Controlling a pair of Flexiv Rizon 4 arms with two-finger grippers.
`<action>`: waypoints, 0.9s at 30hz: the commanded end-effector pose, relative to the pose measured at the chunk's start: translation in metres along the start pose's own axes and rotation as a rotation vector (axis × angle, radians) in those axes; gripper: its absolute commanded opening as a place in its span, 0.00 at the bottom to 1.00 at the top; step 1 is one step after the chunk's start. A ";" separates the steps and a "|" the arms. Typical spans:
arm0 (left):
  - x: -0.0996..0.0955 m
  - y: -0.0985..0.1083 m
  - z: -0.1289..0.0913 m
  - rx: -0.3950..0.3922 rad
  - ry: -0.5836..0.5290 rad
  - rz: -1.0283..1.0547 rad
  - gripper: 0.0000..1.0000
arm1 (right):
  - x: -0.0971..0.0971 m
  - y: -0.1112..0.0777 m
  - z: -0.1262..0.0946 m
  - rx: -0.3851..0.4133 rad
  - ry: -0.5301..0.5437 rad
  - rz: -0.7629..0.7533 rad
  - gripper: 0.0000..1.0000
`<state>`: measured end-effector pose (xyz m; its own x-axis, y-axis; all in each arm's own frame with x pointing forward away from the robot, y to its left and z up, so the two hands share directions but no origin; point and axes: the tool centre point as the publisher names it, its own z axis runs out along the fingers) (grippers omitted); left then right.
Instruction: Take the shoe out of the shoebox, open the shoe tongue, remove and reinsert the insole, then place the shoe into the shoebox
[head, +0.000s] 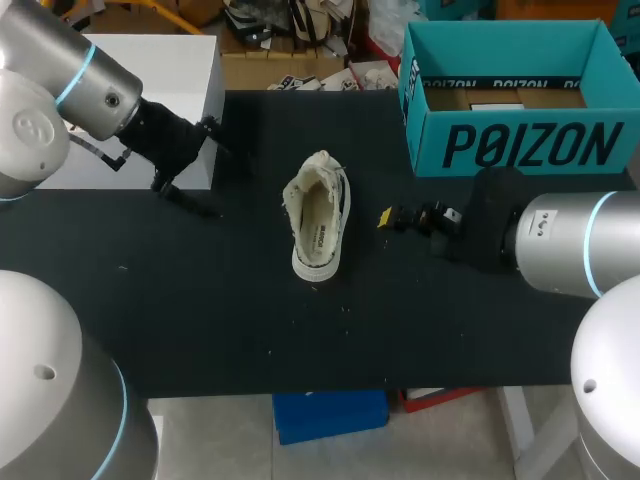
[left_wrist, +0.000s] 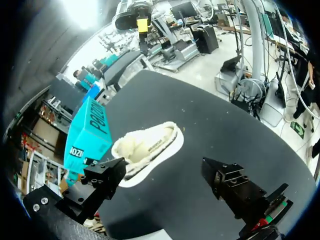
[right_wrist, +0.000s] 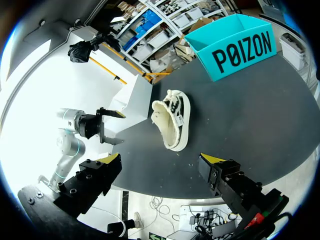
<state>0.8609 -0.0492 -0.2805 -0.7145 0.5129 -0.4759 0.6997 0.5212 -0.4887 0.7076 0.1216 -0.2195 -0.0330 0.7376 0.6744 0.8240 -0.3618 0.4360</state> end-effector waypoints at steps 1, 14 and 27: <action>0.005 -0.004 0.000 -0.009 -0.028 0.002 1.00 | 0.000 -0.003 0.001 -0.009 0.001 0.002 1.00; 0.009 0.003 -0.003 0.048 -0.027 -0.095 1.00 | 0.000 -0.003 0.001 -0.009 0.001 0.002 1.00; -0.004 0.011 -0.012 0.060 -0.044 -0.171 1.00 | 0.000 -0.003 0.001 -0.009 0.001 0.002 1.00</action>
<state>0.8699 -0.0371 -0.2754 -0.8236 0.3856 -0.4159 0.5671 0.5548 -0.6087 0.7076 0.1216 -0.2195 -0.0330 0.7376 0.6744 0.8240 -0.3617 0.4360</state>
